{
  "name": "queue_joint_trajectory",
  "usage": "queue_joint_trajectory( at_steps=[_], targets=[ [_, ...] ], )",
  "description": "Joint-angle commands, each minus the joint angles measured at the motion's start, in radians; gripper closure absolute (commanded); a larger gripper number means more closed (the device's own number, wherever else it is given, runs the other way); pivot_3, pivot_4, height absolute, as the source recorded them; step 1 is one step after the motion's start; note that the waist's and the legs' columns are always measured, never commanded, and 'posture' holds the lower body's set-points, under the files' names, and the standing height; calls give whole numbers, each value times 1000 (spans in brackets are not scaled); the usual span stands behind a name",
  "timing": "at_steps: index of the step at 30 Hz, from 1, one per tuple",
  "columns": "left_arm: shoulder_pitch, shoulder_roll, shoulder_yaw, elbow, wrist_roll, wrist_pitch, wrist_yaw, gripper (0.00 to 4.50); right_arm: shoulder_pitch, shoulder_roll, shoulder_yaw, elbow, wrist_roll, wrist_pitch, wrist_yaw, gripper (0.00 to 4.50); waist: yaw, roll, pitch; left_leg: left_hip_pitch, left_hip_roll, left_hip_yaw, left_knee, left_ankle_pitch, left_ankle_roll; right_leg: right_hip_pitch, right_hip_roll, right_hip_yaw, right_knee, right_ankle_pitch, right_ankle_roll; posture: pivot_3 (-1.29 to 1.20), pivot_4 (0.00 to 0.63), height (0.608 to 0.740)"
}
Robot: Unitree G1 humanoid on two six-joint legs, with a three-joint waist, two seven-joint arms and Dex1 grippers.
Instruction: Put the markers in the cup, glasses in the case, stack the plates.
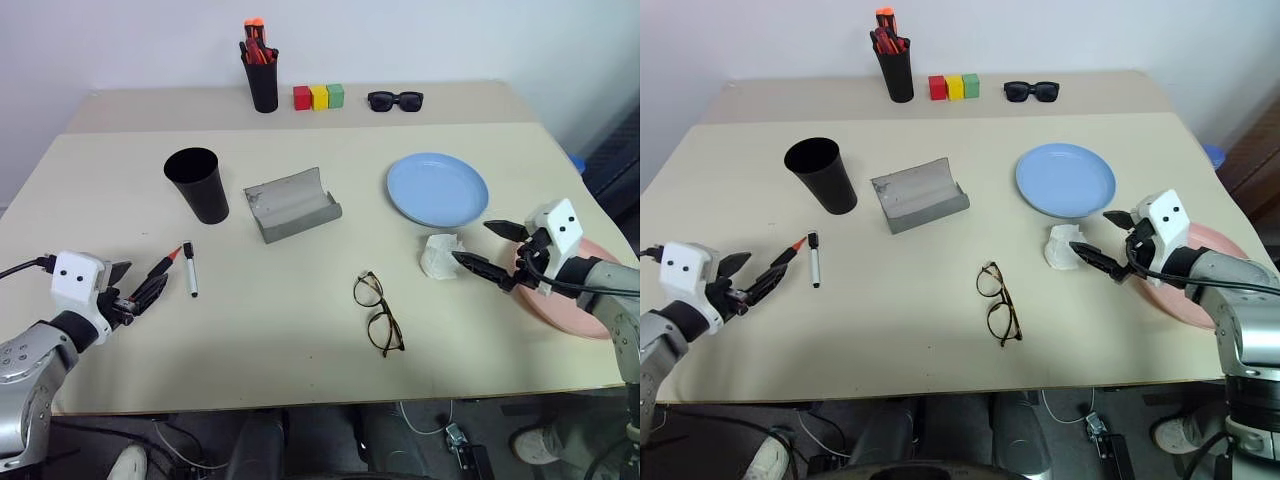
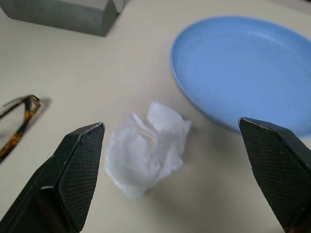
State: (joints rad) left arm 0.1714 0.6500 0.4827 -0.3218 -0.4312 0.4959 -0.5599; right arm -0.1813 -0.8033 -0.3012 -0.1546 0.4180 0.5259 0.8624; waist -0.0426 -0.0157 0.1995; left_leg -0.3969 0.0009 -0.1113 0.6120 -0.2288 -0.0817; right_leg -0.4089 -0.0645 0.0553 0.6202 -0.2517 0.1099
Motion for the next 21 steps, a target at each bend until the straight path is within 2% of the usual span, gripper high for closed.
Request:
queue_joint_trajectory(
  at_steps=[1, 10, 13, 14, 17, 21],
  targets=[
    [1, -9, 9, -22, 10, -20, 16, 1073, -37, 0, 1, -29, 18, -2, -11, 0, 0, 0, 0, 0, 0, 0, 0, 0, 0, 0, 0, 0, 0, 0, 0, 0, 150, 740],
    [-7, -19, 24, -3, 53, -13, 80, 1073, -123, 53, 73, -17, 0, -28, -45, 0, 0, 0, 0, 0, 0, 0, 0, 0, 0, 0, 0, 0, 0, 0, 0, 0, 150, 740],
    [-29, -7, 24, -7, 40, 94, 123, 195, -160, 132, 149, -56, -15, -29, -96, 0, -2, 0, 0, 1, 0, 0, 0, 0, 0, 0, 0, 0, 1, 0, 0, 0, 150, 740],
    [-37, 3, 15, -7, 46, 119, 130, 47, -166, 155, 176, -75, -20, -26, -108, 0, -1, 0, 0, 1, 0, 0, 1, 0, 0, 0, 1, 0, 2, 0, 0, 0, 150, 740],
    [-75, 35, -13, 2, 75, 168, 149, 47, -184, 225, 254, -135, -32, -3, -152, 0, 0, 0, 0, 1, 0, -1, 1, 0, 0, 0, 1, 0, 4, 0, 0, 0, 150, 740],
    [-192, 75, -91, 31, 54, 333, 151, 47, -194, 305, 403, -213, -81, 12, -195, 0, 2, -1, -1, 1, 0, -1, 2, 0, 0, 0, 1, 0, 6, 0, 0, 0, 150, 740]
  ],
)
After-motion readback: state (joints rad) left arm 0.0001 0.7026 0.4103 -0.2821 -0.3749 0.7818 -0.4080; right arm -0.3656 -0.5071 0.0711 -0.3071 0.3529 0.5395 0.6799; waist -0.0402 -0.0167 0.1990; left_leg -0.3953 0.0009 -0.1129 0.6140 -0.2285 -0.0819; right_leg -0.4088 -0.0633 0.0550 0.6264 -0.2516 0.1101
